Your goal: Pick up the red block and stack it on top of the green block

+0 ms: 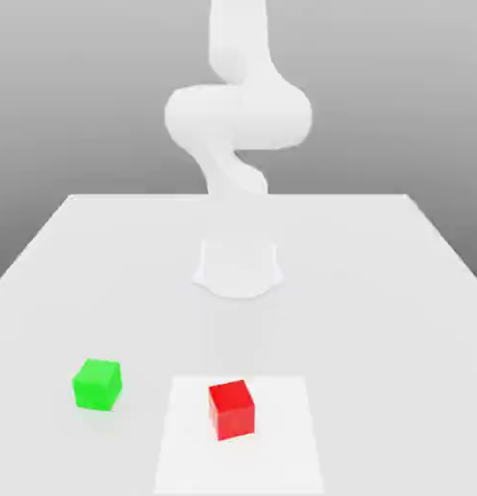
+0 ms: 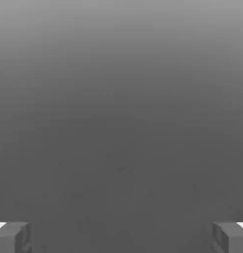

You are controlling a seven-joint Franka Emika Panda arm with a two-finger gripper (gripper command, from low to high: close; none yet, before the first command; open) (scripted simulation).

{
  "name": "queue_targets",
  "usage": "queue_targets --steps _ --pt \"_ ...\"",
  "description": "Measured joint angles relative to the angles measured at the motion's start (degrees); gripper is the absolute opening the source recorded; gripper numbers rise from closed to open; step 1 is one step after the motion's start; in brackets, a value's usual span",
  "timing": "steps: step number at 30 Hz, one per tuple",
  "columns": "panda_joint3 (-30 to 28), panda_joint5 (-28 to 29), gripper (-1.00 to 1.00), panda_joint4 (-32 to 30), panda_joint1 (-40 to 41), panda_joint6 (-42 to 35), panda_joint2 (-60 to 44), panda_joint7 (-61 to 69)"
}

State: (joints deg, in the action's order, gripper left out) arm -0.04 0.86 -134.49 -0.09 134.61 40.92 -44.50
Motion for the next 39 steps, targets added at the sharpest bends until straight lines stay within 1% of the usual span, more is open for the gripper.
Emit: queue_targets --steps 11,16,19,21,26,27,34,39 --pt "-1.7 2.4 0.00 -12.7 -0.7 13.5 -23.6 7.6" --pt "-2.8 1.6 0.00 -18.3 -1.2 19.5 -33.9 12.3" --pt "-2.9 -0.2 0.00 -21.7 -1.4 23.1 -40.1 16.0" --pt "-2.8 -1.3 0.00 -22.3 -1.5 26.2 -44.3 17.5" --pt "-1.6 -2.8 0.00 -21.2 -0.6 34.8 -54.7 18.9" --pt "-1.4 -3.0 -1.00 -21.1 -0.4 35.8 -55.8 19.0" --pt "-1.3 -2.8 -1.00 -21.1 -0.3 35.6 -55.5 18.9" --pt "-1.7 -1.5 -1.00 -22.4 -0.4 27.8 -46.4 17.9"
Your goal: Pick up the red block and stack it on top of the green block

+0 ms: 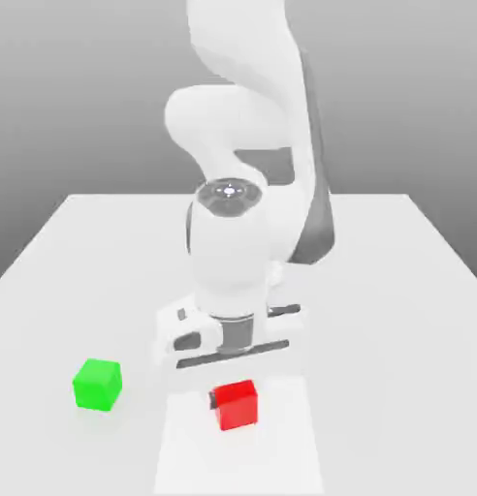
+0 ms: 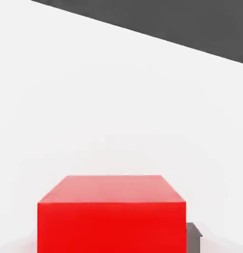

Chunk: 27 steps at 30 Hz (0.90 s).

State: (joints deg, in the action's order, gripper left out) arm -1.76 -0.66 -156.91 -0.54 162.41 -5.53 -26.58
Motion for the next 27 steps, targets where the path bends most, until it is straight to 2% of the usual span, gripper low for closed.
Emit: queue_targets --steps 4,18,24,25,27 --pt "-1.7 1.0 -1.00 -0.7 3.4 -3.9 4.6 -6.1" --pt "-9.4 3.2 -1.00 -1.4 19.7 -9.5 11.1 -41.7" --pt "-9.2 -1.7 -1.00 -1.1 20.8 -0.8 1.9 -41.4" --pt "-8.5 -3.1 1.00 -1.0 21.2 1.1 -0.2 -40.5" --pt "-8.5 -3.1 1.00 -1.0 21.2 1.1 -0.2 -40.5"
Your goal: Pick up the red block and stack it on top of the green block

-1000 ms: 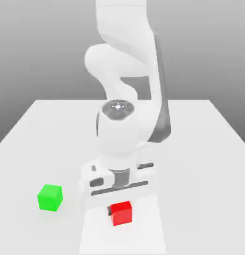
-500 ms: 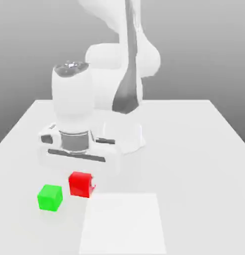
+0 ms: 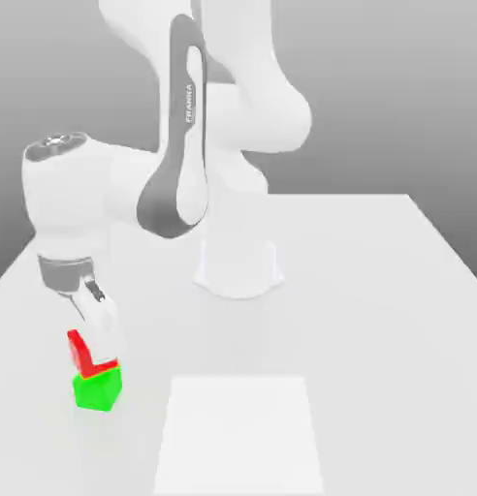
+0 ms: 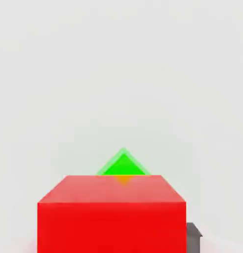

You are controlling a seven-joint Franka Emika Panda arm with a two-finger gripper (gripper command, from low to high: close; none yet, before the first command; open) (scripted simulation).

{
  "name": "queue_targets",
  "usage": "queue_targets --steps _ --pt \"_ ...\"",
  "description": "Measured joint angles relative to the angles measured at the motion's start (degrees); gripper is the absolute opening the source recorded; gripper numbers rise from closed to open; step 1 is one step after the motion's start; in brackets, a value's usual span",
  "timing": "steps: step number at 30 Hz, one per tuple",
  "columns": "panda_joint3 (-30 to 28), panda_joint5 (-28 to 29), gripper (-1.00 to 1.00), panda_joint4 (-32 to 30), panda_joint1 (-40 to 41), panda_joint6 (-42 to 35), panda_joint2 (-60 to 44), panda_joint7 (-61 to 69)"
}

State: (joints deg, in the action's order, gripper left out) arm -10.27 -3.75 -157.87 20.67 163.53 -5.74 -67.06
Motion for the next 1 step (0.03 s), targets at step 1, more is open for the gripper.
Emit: queue_targets --steps 1 --pt "0.0 0.0 1.00 0.0 0.0 0.0 0.0 0.0"
